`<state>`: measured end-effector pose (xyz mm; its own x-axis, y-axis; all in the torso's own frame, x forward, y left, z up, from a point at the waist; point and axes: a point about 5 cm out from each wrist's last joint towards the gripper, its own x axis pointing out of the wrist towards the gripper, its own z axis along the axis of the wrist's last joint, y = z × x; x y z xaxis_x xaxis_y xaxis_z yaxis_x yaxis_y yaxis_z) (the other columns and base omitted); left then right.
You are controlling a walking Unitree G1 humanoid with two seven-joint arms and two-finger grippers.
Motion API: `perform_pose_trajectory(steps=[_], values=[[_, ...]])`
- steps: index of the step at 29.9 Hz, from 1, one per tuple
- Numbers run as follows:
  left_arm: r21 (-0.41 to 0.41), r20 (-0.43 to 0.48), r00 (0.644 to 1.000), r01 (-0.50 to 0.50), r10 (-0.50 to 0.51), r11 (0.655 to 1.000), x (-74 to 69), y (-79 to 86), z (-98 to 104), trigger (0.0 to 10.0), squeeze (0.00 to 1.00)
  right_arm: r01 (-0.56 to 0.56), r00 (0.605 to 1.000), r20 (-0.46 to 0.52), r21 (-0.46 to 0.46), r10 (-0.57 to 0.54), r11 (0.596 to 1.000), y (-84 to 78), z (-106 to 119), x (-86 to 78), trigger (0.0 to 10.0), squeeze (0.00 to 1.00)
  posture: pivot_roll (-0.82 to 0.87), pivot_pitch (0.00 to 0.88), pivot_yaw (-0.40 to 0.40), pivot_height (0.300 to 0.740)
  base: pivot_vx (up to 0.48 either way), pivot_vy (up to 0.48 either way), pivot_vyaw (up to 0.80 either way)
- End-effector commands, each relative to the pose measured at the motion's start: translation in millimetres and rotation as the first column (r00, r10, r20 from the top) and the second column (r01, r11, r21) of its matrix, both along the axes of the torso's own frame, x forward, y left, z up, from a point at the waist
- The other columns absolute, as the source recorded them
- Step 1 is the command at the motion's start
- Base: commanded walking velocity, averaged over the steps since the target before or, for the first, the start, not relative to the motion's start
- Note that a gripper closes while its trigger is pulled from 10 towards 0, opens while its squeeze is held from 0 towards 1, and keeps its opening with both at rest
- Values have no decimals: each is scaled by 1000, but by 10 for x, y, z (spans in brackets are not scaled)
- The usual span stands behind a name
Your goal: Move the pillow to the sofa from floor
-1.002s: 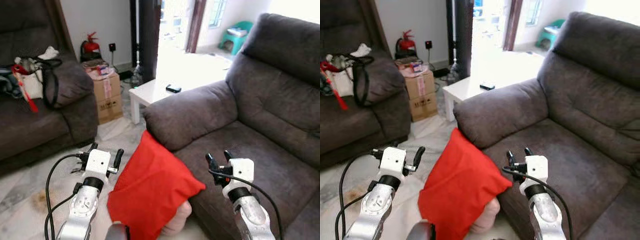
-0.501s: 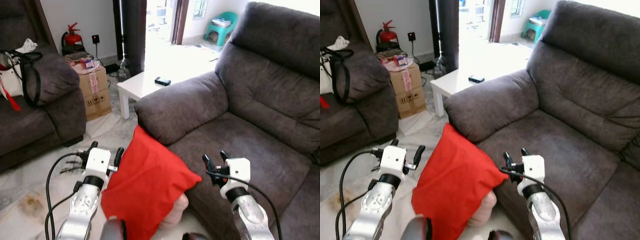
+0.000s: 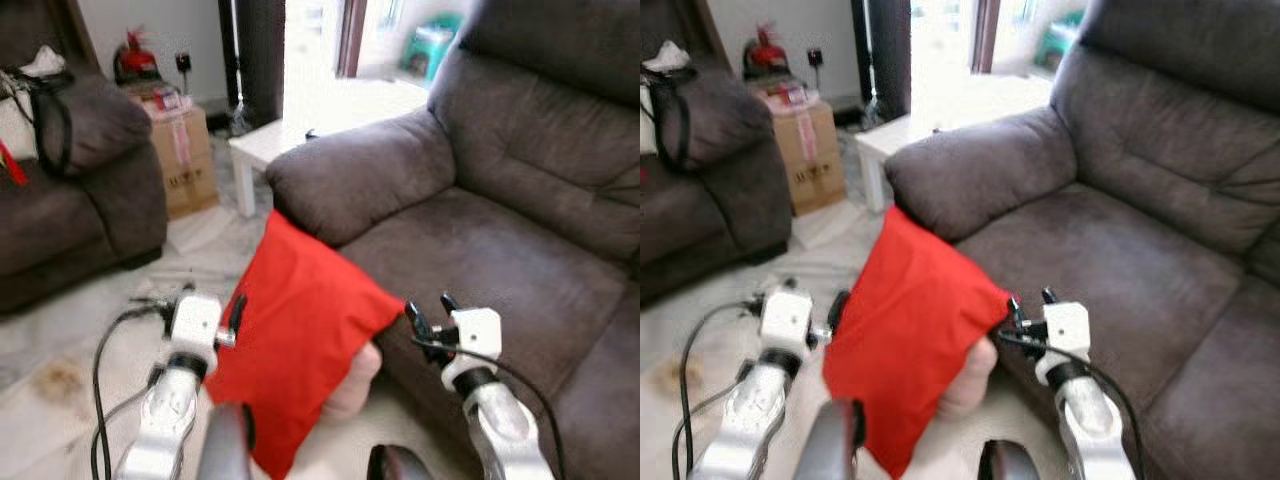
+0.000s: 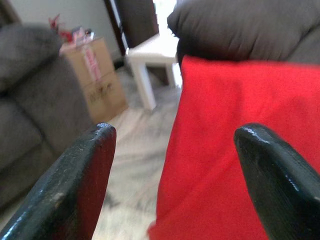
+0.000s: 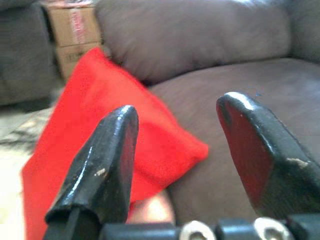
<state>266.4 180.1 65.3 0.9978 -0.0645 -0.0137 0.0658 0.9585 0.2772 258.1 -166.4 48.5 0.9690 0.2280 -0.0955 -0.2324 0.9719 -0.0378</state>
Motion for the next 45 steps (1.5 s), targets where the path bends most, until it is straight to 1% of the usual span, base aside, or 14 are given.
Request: perform_pose_trajectory(steps=[1, 14, 19, 25, 45], values=[[17, 59, 998, 23, -24, 1000, 91, -51, 145, 10000, 0, -8, 1000, 24, -15, 9, 1000, -12, 52, 28, 10000, 0, 11, 0, -70, 563, 0, 0, 0], [12, 65, 998, 20, -21, 1000, 93, -52, 157, 10000, 0, -31, 999, 22, -5, 31, 1000, 15, 56, 1, 10000, 0, 11, 0, -69, 563, 0, 0, 779], [14, 54, 999, 7, -7, 1000, 96, -26, 145, 10000, 0, -38, 999, 18, -1, 38, 999, 29, 51, -3, 10000, 0, 13, 0, -69, 563, 0, 0, 692], [10, 55, 998, 6, -6, 1000, 97, -16, 151, 10000, 0, -34, 999, 15, 5, 34, 999, 31, 48, -4, 10000, 0, 12, 0, -68, 563, 0, 0, 0], [10, 56, 998, -8, 8, 1000, 109, 3, 161, 10000, 0, -15, 1000, 1, -2, 15, 1000, 1, 40, 26, 10000, 0, 14, 0, -69, 563, 346, 0, 0]])
